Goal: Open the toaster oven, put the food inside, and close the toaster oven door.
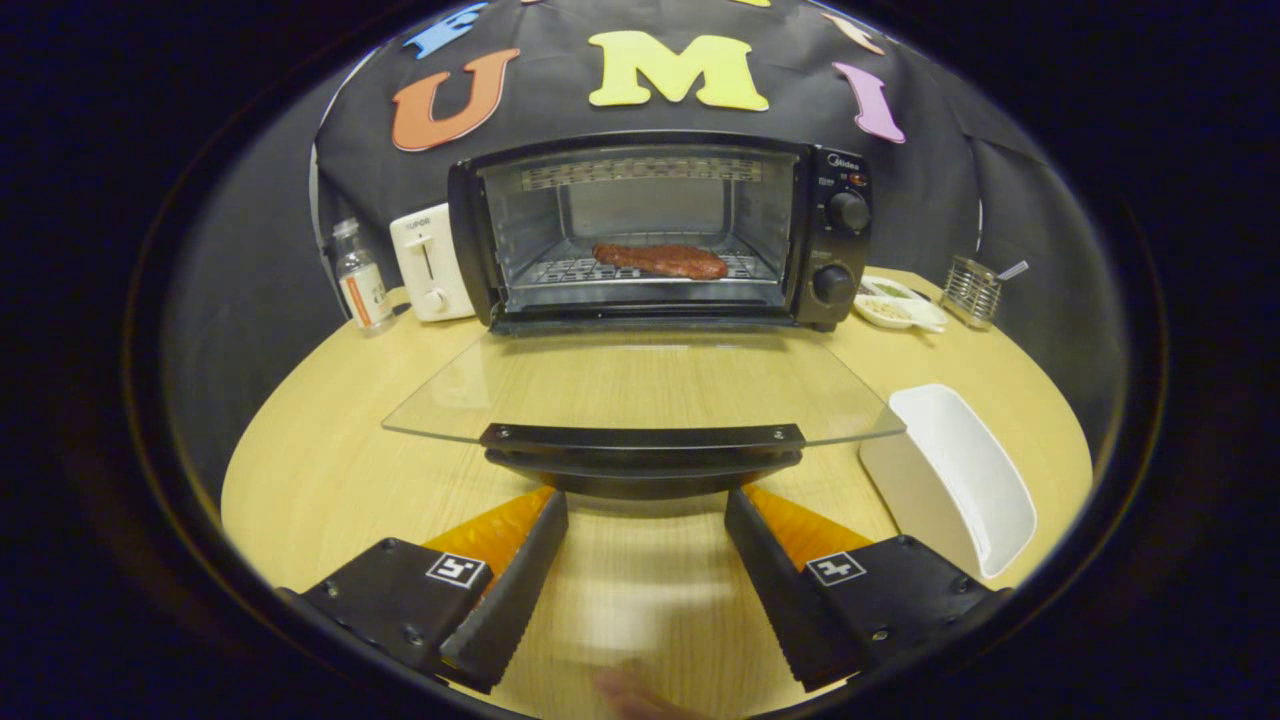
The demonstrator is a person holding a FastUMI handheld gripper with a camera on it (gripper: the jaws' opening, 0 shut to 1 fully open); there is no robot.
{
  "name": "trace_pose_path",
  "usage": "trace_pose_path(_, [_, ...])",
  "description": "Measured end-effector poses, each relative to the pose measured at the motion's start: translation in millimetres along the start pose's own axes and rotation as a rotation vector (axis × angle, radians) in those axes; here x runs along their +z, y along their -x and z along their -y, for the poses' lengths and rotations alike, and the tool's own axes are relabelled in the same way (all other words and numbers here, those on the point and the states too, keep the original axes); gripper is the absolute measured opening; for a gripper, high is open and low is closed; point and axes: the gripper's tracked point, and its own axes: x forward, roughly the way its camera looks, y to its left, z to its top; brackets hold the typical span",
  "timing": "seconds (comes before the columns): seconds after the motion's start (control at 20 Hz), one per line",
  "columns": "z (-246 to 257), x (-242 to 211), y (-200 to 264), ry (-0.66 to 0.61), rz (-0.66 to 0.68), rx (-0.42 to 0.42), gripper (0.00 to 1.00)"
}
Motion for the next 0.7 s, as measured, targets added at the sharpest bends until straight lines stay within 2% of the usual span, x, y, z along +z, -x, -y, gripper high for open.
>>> trace_pose_path(0.35, [8.3, 33.7, 1.9, -0.009, 0.055, -0.016, 1.0])
trace_pose_path(0.7, [11.9, 81.7, 3.6, 0.059, 0.134, -0.06, 1.0])
